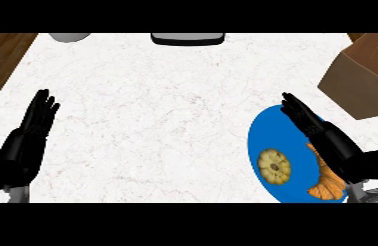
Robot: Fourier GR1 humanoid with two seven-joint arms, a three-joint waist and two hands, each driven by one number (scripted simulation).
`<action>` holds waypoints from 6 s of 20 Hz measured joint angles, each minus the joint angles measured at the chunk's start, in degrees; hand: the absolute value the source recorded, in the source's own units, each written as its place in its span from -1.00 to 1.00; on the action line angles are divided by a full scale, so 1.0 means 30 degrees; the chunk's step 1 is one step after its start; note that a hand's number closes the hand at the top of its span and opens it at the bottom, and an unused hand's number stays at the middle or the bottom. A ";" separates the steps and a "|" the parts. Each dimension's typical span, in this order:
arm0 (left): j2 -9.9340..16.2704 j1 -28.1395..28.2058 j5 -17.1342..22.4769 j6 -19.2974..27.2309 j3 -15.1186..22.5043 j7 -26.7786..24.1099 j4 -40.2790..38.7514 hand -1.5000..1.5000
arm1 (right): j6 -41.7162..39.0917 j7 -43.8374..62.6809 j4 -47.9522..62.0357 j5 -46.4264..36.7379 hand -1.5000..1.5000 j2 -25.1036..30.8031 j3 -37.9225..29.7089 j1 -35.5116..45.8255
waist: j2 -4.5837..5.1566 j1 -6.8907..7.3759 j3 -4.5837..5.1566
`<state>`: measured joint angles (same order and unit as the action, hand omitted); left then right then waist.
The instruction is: Pick the squash from the plate and place it in the cardboard box
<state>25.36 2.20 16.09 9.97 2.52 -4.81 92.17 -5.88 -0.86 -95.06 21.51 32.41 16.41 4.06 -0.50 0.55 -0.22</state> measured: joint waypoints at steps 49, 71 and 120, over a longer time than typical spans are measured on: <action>0.1075 -0.2431 -0.6322 0.0907 -0.0979 0.2433 -0.5740 0.00 | -1.0223 -0.7689 0.3681 -2.5107 -1.00 0.2033 0.9461 1.0752 | 0.0168 -0.0056 0.0079; -0.0097 -0.2281 -0.7865 0.0325 -0.1913 0.3051 -0.4934 0.00 | -1.1339 -0.7782 -0.0192 -2.6379 -1.00 0.2048 0.8859 0.7585 | 0.0146 -0.0162 0.0080; -0.1016 -0.2413 -0.8763 -0.0659 -0.2953 0.2308 -0.5118 0.00 | 0.0200 -1.7883 2.1090 -1.8093 1.00 0.9726 -1.4602 0.7089 | 0.0408 0.0205 -0.0021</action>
<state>22.31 -5.04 -10.19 8.00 -6.34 2.12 76.82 -5.28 -54.51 -31.79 -32.76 61.58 -27.39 25.33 0.72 1.17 -0.29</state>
